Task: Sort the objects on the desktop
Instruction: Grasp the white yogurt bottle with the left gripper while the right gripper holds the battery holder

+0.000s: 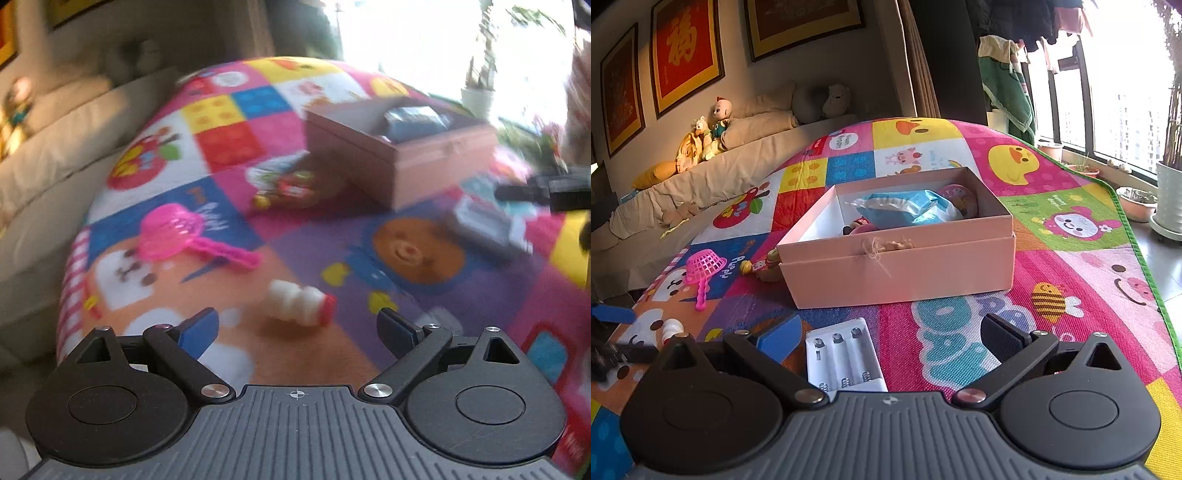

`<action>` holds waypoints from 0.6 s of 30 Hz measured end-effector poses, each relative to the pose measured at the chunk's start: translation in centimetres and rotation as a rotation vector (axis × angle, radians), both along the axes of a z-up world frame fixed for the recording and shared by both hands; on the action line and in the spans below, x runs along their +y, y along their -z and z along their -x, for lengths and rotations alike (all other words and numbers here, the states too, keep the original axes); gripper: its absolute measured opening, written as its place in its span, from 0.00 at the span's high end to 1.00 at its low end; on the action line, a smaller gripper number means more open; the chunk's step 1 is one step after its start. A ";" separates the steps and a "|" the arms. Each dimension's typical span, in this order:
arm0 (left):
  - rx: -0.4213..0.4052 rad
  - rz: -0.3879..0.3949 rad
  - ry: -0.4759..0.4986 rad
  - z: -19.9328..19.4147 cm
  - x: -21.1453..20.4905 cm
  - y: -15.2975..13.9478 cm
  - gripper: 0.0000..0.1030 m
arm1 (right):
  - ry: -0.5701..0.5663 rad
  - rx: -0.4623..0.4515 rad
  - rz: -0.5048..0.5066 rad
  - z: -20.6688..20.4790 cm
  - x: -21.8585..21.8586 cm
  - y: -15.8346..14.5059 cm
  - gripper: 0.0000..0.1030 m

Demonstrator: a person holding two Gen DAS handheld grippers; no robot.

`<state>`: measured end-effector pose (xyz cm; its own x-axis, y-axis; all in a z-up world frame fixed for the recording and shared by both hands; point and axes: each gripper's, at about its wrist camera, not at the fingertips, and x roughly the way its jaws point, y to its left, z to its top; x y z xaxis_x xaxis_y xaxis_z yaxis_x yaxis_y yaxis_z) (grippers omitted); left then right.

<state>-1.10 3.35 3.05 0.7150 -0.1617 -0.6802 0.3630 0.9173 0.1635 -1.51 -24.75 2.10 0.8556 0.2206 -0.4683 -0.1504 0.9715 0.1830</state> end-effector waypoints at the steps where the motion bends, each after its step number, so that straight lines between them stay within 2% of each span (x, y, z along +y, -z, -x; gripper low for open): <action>1: 0.007 -0.003 0.013 -0.3 -0.3 0.4 0.07 | -0.001 0.000 0.000 0.0 0.0 0.0 0.00; 3: 0.019 0.025 0.010 -1.1 -0.4 1.0 0.07 | -0.001 0.000 0.000 0.0 0.0 0.0 0.00; 7: 0.069 0.163 -0.010 -2.4 0.5 1.0 0.07 | -0.002 0.003 -0.001 0.0 0.0 0.0 0.00; 9: 0.095 0.207 0.008 -2.4 0.5 0.8 0.06 | -0.002 0.003 -0.002 0.0 0.0 0.0 0.00; 14: 0.102 0.186 0.077 -0.6 -0.6 0.8 0.06 | -0.003 0.004 -0.002 0.0 0.0 0.0 0.00; 17: 0.082 0.154 0.037 -0.5 -0.6 1.0 0.07 | -0.003 0.005 -0.001 0.0 0.0 0.0 0.00; 18: 0.084 0.160 0.014 -0.7 -0.5 1.0 0.10 | -0.003 0.005 -0.001 0.0 0.0 0.0 0.00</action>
